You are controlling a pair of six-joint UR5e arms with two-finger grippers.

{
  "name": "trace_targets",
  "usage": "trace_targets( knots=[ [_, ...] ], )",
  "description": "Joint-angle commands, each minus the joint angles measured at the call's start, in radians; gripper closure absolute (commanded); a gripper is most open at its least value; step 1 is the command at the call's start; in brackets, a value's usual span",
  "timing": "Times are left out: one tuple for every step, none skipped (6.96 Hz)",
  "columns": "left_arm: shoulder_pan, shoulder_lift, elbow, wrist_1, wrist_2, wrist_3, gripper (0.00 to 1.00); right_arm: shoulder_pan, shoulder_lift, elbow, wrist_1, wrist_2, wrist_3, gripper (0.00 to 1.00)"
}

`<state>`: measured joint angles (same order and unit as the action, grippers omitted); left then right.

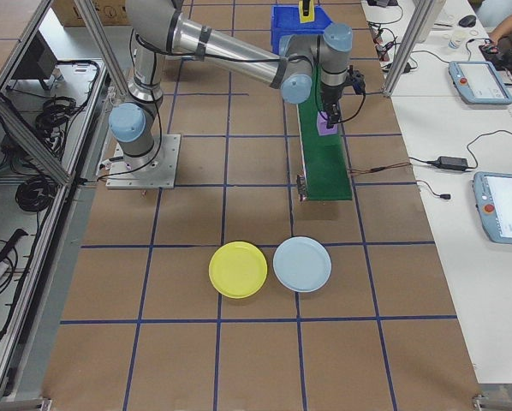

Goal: Move block left to right into plate

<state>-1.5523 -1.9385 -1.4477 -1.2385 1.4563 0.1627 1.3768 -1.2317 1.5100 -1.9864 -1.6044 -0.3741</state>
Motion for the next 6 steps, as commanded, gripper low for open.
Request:
trace_targets(
  knots=[
    [-0.112, -0.094, 0.055, 0.043, -0.001, -0.181, 0.61, -0.219, -0.087, 0.048, 0.041, -0.029, -0.338, 0.80],
    [-0.139, -0.111, 0.056, 0.071, -0.005, -0.199, 0.61, -0.320, -0.088, 0.061, 0.041, -0.034, -0.458, 0.77],
    [-0.141, -0.137, 0.037, 0.067, -0.011, -0.209, 0.61, -0.416, -0.088, 0.076, 0.040, -0.034, -0.558, 0.77],
    [-0.141, -0.164, 0.023, 0.059, -0.010, -0.225, 0.61, -0.482, -0.075, 0.097, 0.031, -0.032, -0.642, 0.77],
    [-0.141, -0.174, 0.021, 0.060, -0.008, -0.210, 0.61, -0.542, -0.062, 0.117, 0.028, -0.029, -0.664, 0.77],
    [-0.141, -0.189, 0.023, 0.060, -0.007, -0.215, 0.61, -0.582, -0.037, 0.134, -0.006, -0.026, -0.707, 0.77]
  ],
)
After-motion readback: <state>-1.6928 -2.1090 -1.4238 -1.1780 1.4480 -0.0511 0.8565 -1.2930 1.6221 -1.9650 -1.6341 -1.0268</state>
